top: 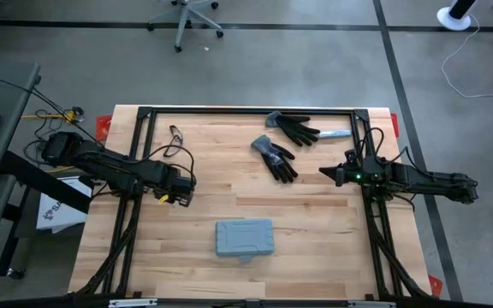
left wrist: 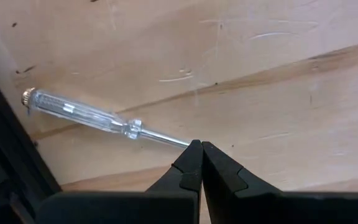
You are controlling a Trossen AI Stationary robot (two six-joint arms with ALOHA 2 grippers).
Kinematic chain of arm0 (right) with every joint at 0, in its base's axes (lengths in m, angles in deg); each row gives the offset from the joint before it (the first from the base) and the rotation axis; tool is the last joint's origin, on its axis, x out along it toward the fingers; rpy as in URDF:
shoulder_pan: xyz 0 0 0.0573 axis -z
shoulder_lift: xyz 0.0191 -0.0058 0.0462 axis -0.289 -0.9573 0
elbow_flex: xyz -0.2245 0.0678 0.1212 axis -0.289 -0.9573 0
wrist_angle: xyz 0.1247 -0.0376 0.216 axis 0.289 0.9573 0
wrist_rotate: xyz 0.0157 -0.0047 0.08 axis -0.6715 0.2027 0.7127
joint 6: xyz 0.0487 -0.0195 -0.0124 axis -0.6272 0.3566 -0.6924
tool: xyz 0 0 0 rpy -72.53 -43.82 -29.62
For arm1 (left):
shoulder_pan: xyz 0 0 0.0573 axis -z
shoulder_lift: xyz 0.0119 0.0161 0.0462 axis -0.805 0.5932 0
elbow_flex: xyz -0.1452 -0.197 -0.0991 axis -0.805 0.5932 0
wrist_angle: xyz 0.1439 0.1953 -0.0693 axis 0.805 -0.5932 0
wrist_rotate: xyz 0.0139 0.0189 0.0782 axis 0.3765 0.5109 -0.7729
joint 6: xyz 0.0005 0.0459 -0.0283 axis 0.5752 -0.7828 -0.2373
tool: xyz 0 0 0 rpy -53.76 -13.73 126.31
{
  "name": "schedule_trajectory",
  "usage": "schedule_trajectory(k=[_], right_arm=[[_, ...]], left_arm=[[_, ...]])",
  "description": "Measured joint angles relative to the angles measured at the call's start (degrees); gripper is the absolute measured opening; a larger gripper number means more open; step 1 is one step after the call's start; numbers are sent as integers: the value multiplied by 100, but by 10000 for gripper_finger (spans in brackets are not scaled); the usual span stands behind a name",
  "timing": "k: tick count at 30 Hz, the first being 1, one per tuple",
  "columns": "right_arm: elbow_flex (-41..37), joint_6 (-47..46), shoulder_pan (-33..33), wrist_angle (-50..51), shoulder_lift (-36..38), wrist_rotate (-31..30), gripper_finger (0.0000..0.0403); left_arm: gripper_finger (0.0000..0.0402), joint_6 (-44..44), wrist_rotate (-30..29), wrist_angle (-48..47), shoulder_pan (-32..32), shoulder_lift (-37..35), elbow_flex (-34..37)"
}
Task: Prefit tool cases
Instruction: Adjust the screwdriver from the upper left to the middle left
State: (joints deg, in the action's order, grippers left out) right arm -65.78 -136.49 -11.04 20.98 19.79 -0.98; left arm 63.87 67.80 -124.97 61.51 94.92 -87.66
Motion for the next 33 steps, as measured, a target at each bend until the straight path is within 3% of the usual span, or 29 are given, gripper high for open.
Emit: schedule_trajectory(k=[22, 33], right_arm=[[0, 1, -1, 0, 0, 3, 0], [2, 0, 1, 0, 0, 7, 0]], left_arm=[[0, -233, -252, 407, 0, 0, 2], [0, -448, -532, 1291, 0, 2, 6]])
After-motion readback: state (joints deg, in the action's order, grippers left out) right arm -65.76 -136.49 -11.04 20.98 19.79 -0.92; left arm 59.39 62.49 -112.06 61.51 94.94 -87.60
